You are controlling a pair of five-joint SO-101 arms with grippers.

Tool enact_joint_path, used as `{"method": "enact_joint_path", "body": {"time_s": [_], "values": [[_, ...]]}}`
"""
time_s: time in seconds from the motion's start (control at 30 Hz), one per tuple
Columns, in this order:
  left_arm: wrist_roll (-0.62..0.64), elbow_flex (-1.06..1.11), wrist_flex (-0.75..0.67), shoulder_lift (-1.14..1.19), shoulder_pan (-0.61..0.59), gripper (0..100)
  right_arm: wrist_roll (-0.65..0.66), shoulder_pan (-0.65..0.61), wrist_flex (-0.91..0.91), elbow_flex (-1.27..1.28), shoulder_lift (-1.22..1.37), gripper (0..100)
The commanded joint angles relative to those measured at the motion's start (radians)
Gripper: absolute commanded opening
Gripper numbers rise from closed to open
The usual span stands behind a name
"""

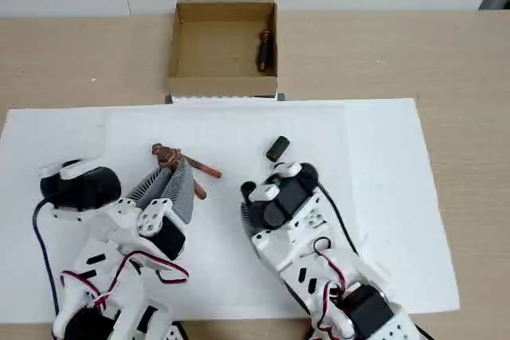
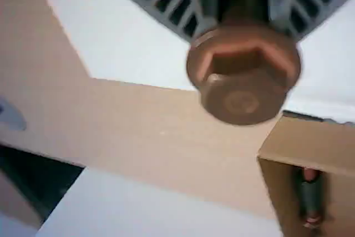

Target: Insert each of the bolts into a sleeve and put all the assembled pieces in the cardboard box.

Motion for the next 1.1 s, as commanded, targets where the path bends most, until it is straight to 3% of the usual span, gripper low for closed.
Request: {"method": "enact_joint_path", "body": {"time_s": [0.0, 0.2, 0.9, 1.07], "values": [[0.018, -0.005, -0.071, -0.014, 0.051, 0, -0.003, -0.036, -0.065, 0.008, -0.007, 0.2], [0.020, -0.004, -0.147, -0.012, 0.166, 0, -0.003, -0.047, -0.096, -0.005, -0.008, 0.2], [0.014, 0.038, -0.170, -0.012, 0.163, 0, 0.118, -0.101, -0.094, -0.063, -0.008, 0.2], [0.014, 0.038, -0.170, -0.012, 0.106, 0, 0.140, -0.101, -0.099, -0.063, -0.008, 0.2]]}}
